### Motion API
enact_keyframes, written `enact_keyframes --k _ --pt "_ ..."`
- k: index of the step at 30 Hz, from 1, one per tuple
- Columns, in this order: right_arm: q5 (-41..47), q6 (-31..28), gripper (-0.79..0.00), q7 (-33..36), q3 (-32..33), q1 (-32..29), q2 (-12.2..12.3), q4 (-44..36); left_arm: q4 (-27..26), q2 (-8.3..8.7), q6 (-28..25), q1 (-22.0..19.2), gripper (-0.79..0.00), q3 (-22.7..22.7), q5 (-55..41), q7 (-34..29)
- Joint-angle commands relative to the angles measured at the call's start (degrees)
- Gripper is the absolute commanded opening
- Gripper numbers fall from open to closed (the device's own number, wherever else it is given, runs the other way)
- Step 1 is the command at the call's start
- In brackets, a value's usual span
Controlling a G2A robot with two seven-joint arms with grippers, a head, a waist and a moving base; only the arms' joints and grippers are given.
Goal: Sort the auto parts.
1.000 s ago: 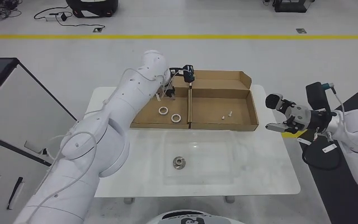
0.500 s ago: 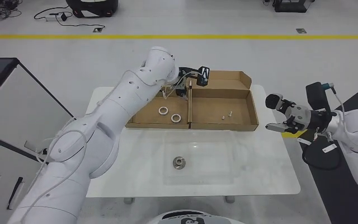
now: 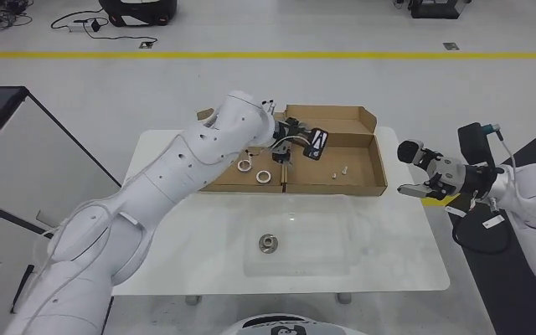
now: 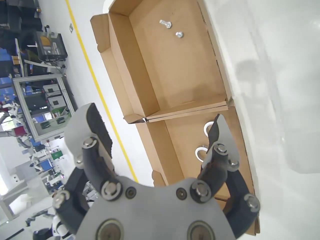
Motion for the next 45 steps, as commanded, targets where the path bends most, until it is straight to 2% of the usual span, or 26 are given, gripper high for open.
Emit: enact_keyframes --k 1,7,14,19,30,33,37,40,45 --pt "0.0 0.0 0.000 0.0 0.0 0.0 0.0 0.0 -2.7 1.43 0.0 -0.1 0.000 1.6 -1.7 -0.8" --pt "0.0 0.0 0.000 0.0 0.0 0.0 0.0 0.0 -7.7 4.69 0.0 -3.6 0.000 8.9 -8.9 -5.1" --pt "0.0 0.0 0.000 0.0 0.0 0.0 0.0 0.0 -12.2 6.69 0.0 -9.8 0.000 18.7 -24.3 -14.6" --pt "0.0 0.0 0.000 0.0 0.0 0.0 0.0 0.0 -14.6 7.34 0.0 -10.2 0.000 19.1 -34.4 -24.1" --pt "0.0 0.0 0.000 0.0 0.0 0.0 0.0 0.0 -14.6 7.34 0.0 -10.2 0.000 19.1 -34.4 -24.1" --pt "0.0 0.0 0.000 0.0 0.0 0.0 0.0 0.0 -15.6 7.42 0.7 -9.1 0.000 18.9 -34.4 -24.3" --pt "0.0 0.0 0.000 0.0 0.0 0.0 0.0 0.0 -16.8 7.08 0.0 -8.0 0.000 19.1 -38.8 -28.8" --pt "0.0 0.0 0.000 0.0 0.0 0.0 0.0 0.0 -18.0 6.49 0.0 -7.2 0.000 19.1 -44.5 -34.9" --pt "0.0 0.0 0.000 0.0 0.0 0.0 0.0 0.0 -17.7 5.76 0.9 -5.9 0.000 19.1 -47.7 -36.6"
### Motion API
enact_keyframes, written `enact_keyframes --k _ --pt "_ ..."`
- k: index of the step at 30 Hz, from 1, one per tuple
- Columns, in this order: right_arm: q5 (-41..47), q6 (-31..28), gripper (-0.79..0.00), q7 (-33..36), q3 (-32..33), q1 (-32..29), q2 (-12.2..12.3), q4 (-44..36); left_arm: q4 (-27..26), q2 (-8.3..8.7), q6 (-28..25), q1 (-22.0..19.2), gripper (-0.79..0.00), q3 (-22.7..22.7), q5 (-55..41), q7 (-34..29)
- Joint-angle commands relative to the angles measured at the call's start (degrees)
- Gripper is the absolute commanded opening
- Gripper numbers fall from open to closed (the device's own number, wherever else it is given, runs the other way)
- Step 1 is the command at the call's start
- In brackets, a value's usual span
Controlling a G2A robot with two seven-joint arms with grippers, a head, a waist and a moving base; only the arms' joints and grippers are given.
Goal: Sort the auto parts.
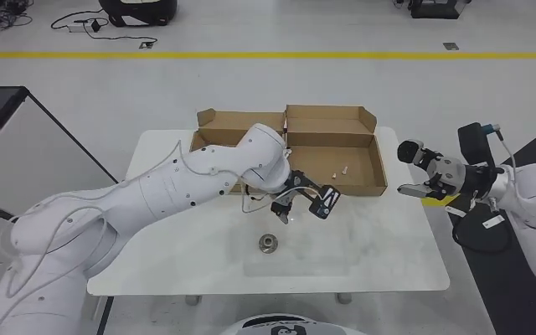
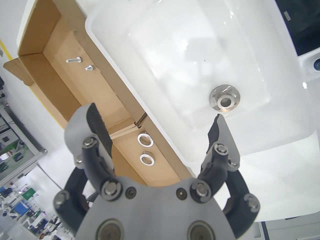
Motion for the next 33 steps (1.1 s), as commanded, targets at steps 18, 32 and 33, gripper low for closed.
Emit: enact_keyframes --k 18,32,33 --pt "0.0 0.0 0.000 0.0 0.0 0.0 0.0 0.0 0.6 -1.00 1.4 3.4 0.000 0.0 1.0 -1.2" --pt "0.0 0.0 0.000 0.0 0.0 0.0 0.0 0.0 -0.2 -0.81 0.2 5.1 0.000 0.0 3.7 0.0" --pt "0.0 0.0 0.000 0.0 0.0 0.0 0.0 0.0 -0.3 -0.70 -0.4 5.5 0.000 0.0 4.0 0.6"
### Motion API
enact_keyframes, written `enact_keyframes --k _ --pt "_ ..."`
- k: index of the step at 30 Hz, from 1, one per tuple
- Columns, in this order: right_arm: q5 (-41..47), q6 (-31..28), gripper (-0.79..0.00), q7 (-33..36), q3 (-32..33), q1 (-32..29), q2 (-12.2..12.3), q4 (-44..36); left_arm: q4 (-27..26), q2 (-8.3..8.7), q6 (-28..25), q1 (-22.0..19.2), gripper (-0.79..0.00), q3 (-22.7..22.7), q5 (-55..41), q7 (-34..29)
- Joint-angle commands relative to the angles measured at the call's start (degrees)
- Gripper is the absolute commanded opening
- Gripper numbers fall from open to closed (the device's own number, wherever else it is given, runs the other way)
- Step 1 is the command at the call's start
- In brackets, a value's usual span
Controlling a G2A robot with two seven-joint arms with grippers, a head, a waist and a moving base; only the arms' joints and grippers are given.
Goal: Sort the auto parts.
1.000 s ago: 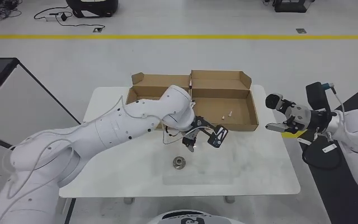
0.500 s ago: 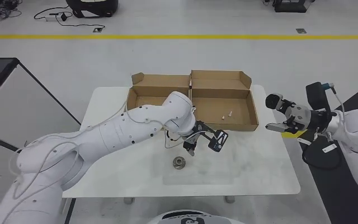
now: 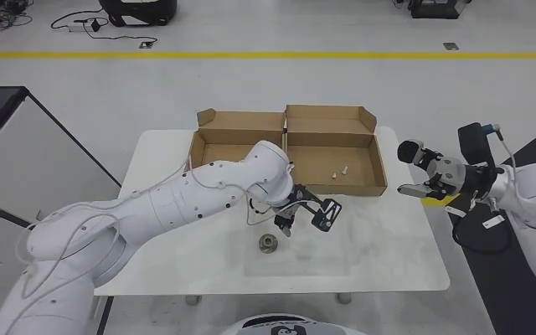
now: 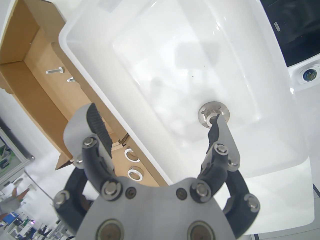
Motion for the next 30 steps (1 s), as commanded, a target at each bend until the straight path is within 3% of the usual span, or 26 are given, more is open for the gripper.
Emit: enact_keyframes --k 1,19,26,30 --pt "0.0 0.0 0.000 0.0 0.0 0.0 0.0 0.0 -0.1 0.25 -0.7 0.6 0.000 0.0 0.3 0.7" --pt "0.0 0.0 0.000 0.0 0.0 0.0 0.0 0.0 -5.2 3.90 -0.7 4.7 0.000 0.0 5.8 0.7" --pt "0.0 0.0 0.000 0.0 0.0 0.0 0.0 0.0 -5.1 3.90 -0.4 4.9 0.000 0.0 5.9 0.9" --pt "0.0 0.0 0.000 0.0 0.0 0.0 0.0 0.0 -4.9 3.93 -0.7 7.1 0.000 0.0 7.8 0.7"
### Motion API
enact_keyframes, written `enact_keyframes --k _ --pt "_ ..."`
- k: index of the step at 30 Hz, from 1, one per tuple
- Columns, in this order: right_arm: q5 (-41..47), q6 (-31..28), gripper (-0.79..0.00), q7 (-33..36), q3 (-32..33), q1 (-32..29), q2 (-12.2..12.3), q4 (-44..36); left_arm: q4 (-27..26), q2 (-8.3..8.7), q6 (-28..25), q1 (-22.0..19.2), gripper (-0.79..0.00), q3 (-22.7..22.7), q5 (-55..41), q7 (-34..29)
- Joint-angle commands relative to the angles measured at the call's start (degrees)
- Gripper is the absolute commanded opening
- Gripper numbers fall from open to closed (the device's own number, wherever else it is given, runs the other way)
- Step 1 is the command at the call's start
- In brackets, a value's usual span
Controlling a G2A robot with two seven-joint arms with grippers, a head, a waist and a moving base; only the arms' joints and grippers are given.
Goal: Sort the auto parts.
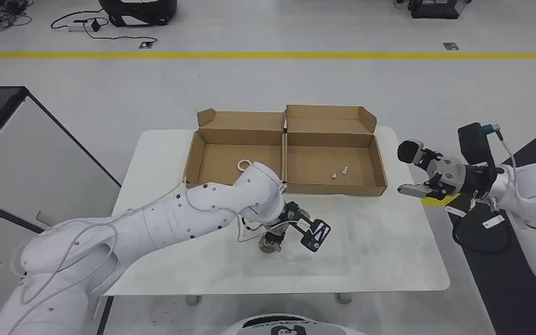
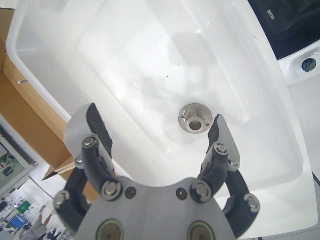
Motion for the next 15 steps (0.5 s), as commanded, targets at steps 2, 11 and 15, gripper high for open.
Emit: enact_keyframes --k 2,11,15 --pt "0.0 0.0 0.000 0.0 0.0 0.0 0.0 0.0 0.2 -0.02 -0.1 1.2 0.000 0.0 0.7 -0.3" --pt "0.0 0.0 0.000 0.0 0.0 0.0 0.0 0.0 1.1 -0.19 -0.1 2.3 0.000 0.0 3.1 -0.3" --pt "0.0 0.0 0.000 0.0 0.0 0.0 0.0 0.0 1.5 -0.26 -0.1 3.3 0.000 0.0 4.7 -0.3"
